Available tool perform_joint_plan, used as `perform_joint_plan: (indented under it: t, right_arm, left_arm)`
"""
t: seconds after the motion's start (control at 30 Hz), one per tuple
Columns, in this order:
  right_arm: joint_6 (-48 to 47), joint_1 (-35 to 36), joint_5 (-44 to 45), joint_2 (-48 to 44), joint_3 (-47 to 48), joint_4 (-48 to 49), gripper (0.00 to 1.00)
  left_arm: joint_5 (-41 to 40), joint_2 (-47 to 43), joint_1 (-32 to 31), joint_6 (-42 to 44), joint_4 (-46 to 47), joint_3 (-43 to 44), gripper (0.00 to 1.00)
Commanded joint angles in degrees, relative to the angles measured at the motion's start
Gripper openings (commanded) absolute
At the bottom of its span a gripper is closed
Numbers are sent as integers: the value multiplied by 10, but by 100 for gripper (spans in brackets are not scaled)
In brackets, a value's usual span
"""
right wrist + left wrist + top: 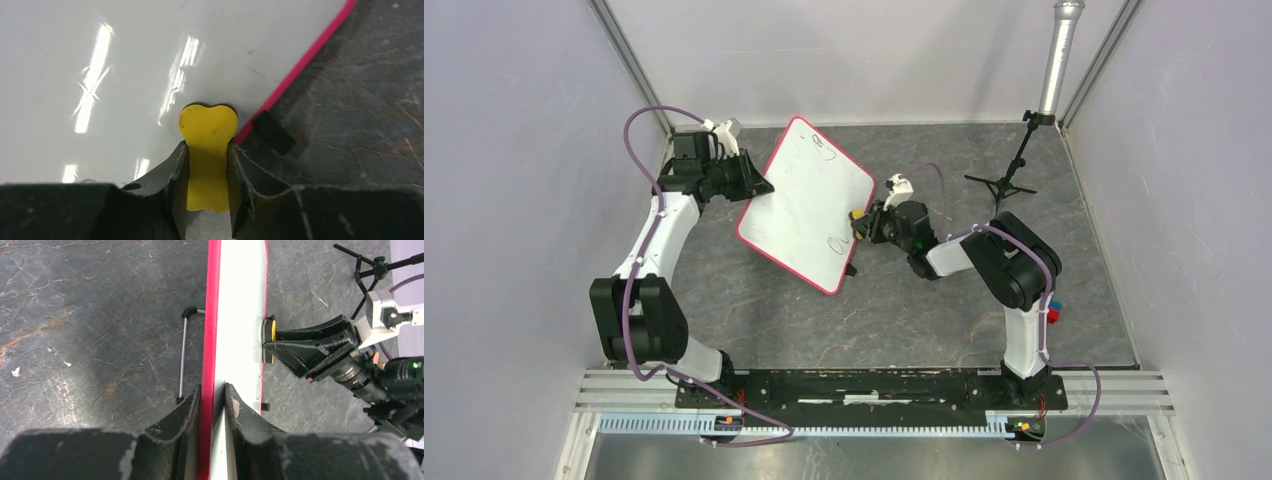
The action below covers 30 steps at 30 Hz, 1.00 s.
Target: Erase the whiteboard
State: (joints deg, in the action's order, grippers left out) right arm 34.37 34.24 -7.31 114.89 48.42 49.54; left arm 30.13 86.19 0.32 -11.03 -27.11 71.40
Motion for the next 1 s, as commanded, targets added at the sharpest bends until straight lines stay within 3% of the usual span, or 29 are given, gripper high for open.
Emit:
perform_joint_plan:
  t: [0.0,0.17,0.43,0.6,0.83,0.97]
  right_arm:
    - [-69,112,10,-11,69,-61,33]
    - [-84,106,13,5,125,-101,34]
    - [-7,45,-5,13,36,-33,33]
    - [-9,84,28,-21,-6,-38,33]
    - [-60,180,70,-57,8,-13,34]
    - [-59,191,91,-59,-1,12,35]
  left_arm:
    - [-33,6,-4,8,-45,-9,2]
    - [-33,9,-4,9,-46,-10,2]
    - [-35,9,-4,10,-46,-9,2]
    - [-32,8,-4,8,-46,-9,2]
    - [-38,9,-4,9,-46,-11,2]
    - [-42,10,-4,10,-46,-10,2]
